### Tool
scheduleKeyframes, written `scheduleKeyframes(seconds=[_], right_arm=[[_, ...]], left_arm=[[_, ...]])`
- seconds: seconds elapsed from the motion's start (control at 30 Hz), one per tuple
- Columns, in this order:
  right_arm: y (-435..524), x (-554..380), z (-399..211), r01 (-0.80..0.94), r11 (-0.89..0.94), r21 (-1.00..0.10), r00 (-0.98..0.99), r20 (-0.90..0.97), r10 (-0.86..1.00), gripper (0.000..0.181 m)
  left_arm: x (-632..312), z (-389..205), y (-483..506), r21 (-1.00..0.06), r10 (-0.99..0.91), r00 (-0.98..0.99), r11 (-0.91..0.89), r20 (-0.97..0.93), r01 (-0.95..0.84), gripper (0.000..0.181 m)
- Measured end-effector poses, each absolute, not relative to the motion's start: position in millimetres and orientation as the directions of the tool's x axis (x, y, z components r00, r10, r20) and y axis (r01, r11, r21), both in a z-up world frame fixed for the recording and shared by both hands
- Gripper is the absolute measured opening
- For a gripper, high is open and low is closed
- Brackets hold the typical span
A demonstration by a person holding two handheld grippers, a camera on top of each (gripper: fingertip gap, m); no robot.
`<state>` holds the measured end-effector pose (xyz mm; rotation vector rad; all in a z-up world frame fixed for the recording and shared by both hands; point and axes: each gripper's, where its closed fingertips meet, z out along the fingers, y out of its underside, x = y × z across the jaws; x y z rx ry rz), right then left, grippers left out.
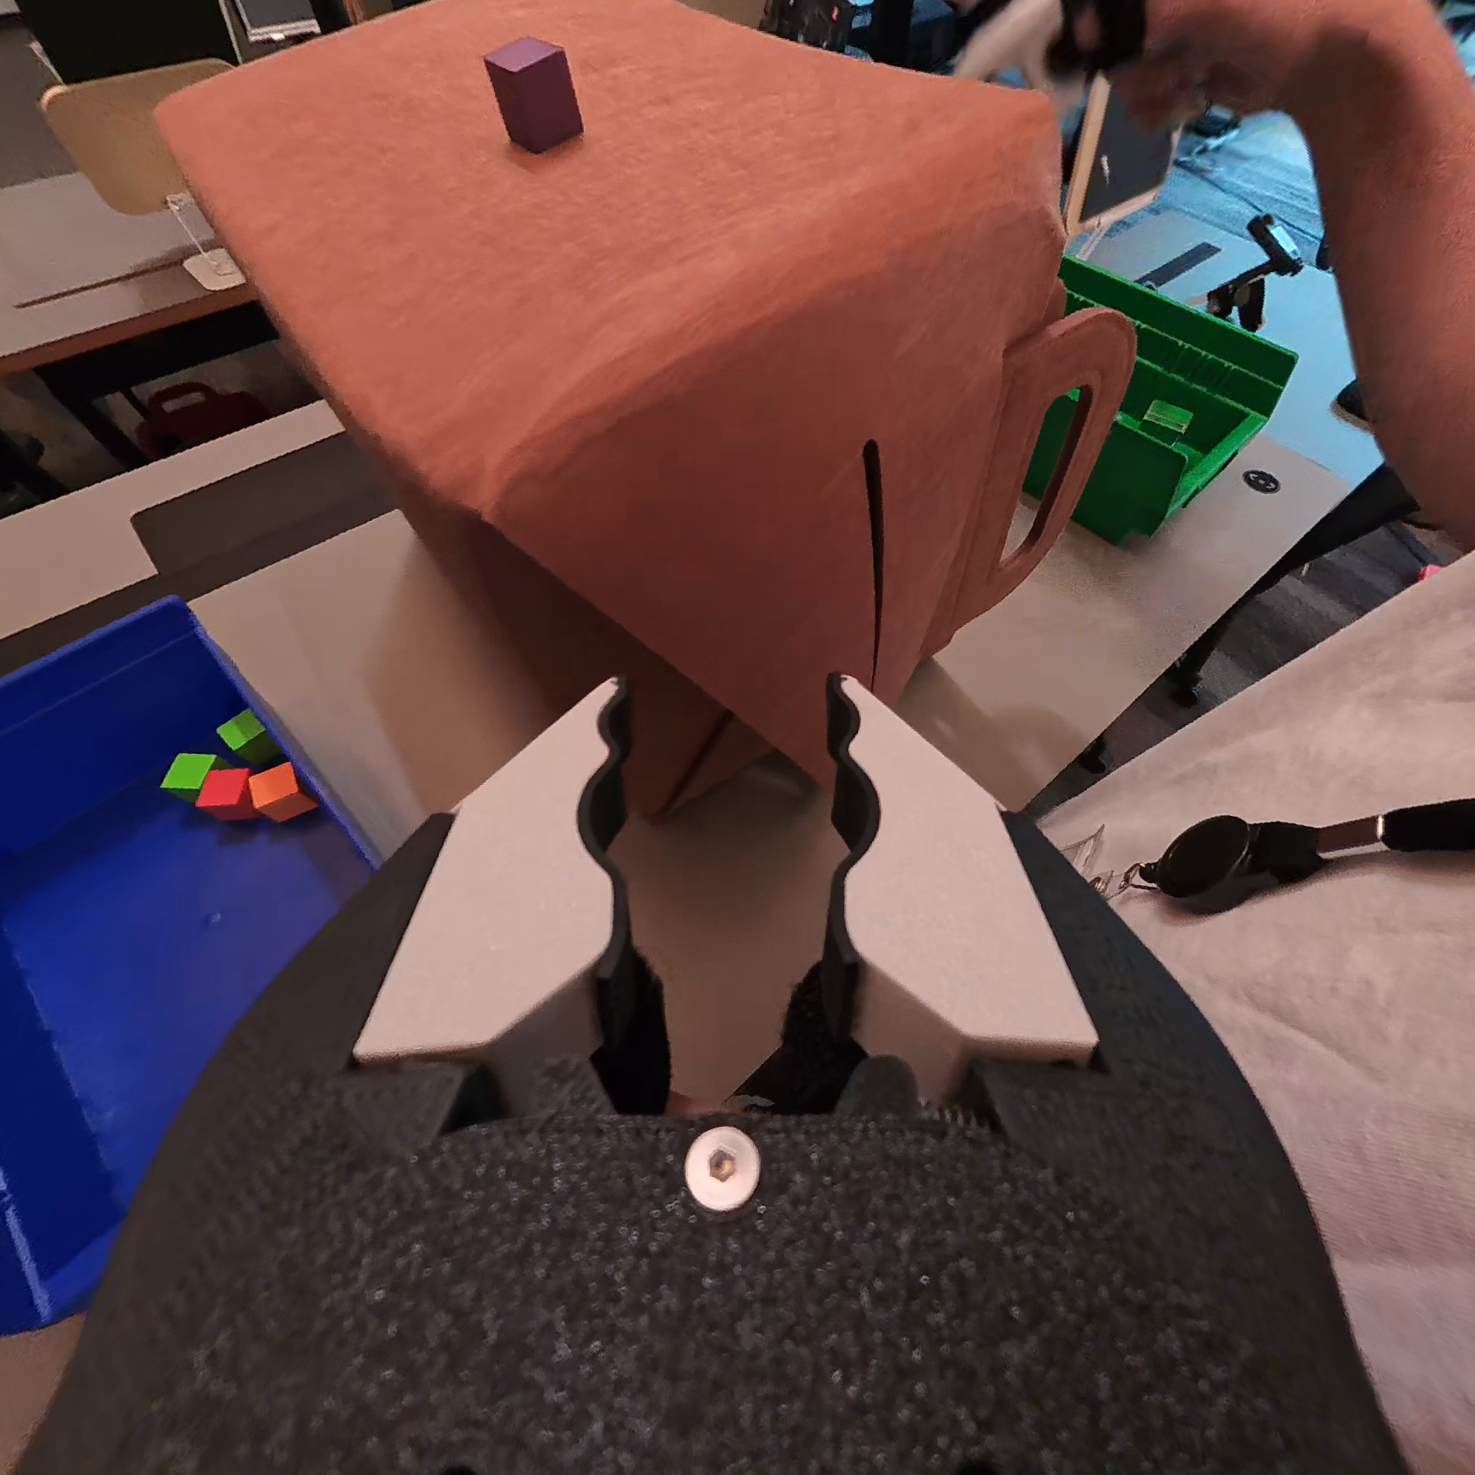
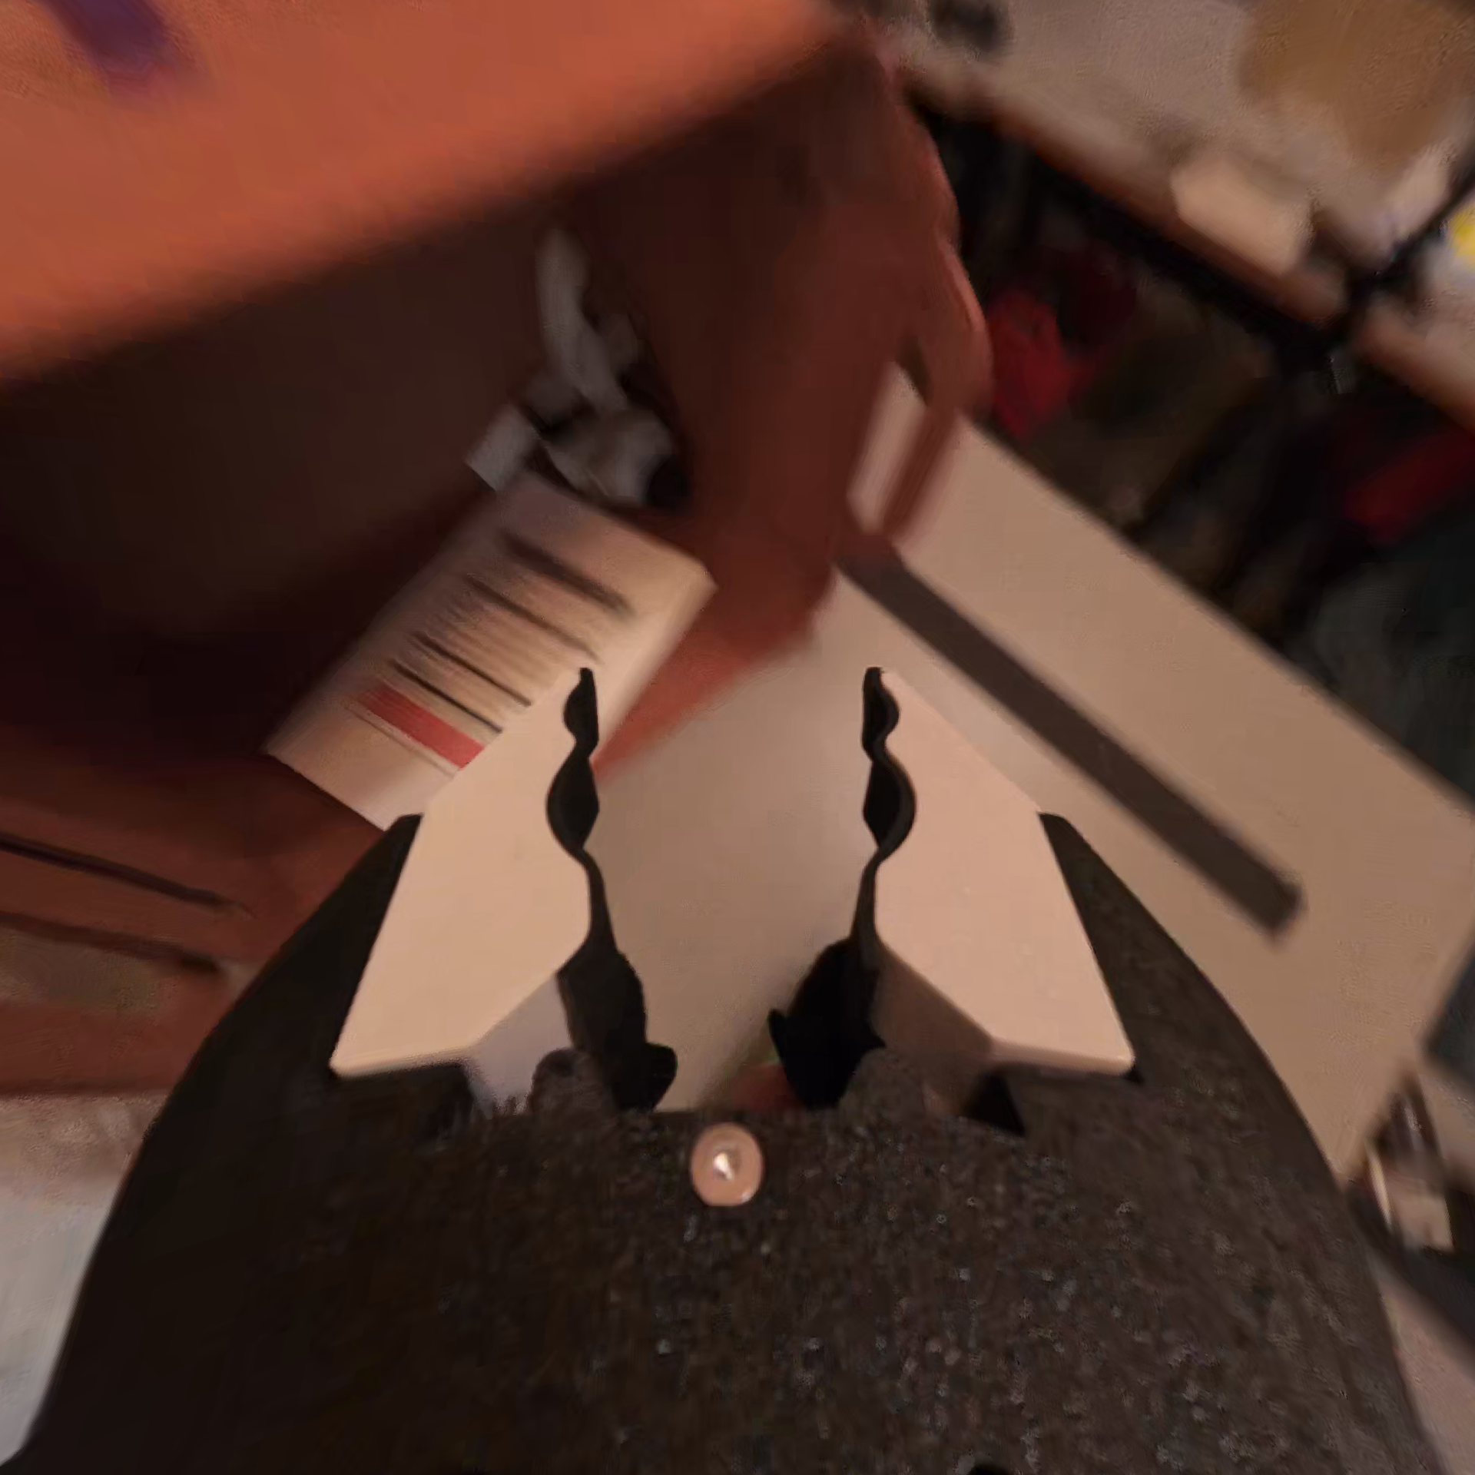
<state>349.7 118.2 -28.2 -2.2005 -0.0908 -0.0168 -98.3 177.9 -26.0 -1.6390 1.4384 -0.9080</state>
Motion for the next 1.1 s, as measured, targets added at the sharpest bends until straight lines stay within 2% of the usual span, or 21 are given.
scheduleKeyframes(seconds=[0.1,0.17,0.27,0.33,0.53,0.57,0.63,0.8,0.93,1.03,1.1], right_arm=[[182,277,57,0.254,-0.409,-0.876,0.956,0.163,0.245,0.069],[219,230,86,0.292,-0.339,-0.894,0.91,0.15,0.386,0.064],[261,186,59,0.408,-0.448,-0.796,0.834,0.126,0.537,0.07],[276,168,36,0.495,-0.47,-0.73,0.782,0.139,0.607,0.068],[299,156,1,0.564,-0.521,-0.641,0.756,0.146,0.638,0.041],[302,157,-1,0.572,-0.527,-0.629,0.757,0.158,0.634,0.028],[301,156,2,0.589,-0.513,-0.624,0.747,0.177,0.641,0.027],[270,175,55,0.569,-0.423,-0.706,0.776,0.29,0.559,0.026],[194,237,101,0.499,-0.417,-0.76,0.86,0.375,0.347,0.027],[112,315,93,0.384,-0.529,-0.757,0.914,0.391,0.104,0.026],[56,365,58,0.268,-0.611,-0.745,0.931,0.365,-0.036,0.026]], left_arm=[[-106,-24,179,-0.897,-0.992,0.12,-0.073,0.022,-0.435,0.05],[-111,-23,179,-0.905,-0.992,0.124,-0.077,0.028,-0.418,0.05],[-116,-22,181,-0.914,-0.991,0.127,-0.08,0.031,-0.398,0.05],[-119,-21,182,-0.919,-0.991,0.133,-0.079,0.03,-0.387,0.05],[-121,-14,185,-0.934,-0.991,0.132,-0.075,0.031,-0.349,0.05],[-120,-14,185,-0.935,-0.991,0.128,-0.075,0.032,-0.347,0.05],[-118,-13,183,-0.935,-0.993,0.114,-0.068,0.03,-0.347,0.05],[-111,-13,182,-0.93,-0.997,0.078,-0.054,0.028,-0.362,0.05],[-102,-11,182,-0.928,-0.999,0.046,-0.038,0.022,-0.371,0.05],[-95,-9,186,-0.926,-0.999,0.034,-0.04,0.029,-0.376,0.05],[-90,-8,190,-0.92,-0.999,0.038,-0.04,0.027,-0.389,0.05]])
